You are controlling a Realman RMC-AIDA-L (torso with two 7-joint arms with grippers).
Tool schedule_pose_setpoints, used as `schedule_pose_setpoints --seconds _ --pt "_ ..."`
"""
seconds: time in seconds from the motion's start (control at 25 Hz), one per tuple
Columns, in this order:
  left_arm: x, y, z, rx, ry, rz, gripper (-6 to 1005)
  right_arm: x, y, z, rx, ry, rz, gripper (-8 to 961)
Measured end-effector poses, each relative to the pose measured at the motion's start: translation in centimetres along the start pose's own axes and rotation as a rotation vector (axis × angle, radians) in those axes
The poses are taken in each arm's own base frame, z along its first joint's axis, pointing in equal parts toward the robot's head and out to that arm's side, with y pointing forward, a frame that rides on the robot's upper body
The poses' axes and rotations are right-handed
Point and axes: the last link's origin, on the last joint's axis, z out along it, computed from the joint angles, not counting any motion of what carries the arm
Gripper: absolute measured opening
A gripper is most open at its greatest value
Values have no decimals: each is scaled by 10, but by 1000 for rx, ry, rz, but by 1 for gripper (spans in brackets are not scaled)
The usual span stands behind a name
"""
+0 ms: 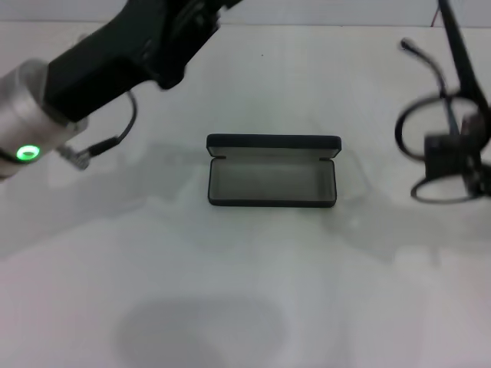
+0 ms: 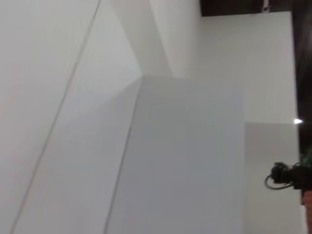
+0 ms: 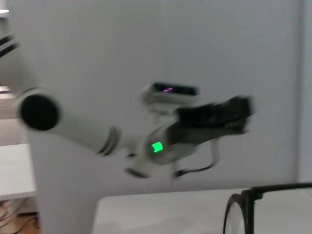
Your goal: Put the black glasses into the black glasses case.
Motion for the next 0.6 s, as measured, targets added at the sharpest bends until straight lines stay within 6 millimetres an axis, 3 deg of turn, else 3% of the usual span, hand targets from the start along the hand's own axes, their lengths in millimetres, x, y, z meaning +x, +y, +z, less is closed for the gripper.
schedule_pose_setpoints --seconds 0.24,0.6 --pt "2 -4 35 -118 -38 -18 53 19 0 18 -123 -63 -34 119" --pt "-15 4 59 -221 -152 -59 49 9 -8 48 -243 -82 -73 119"
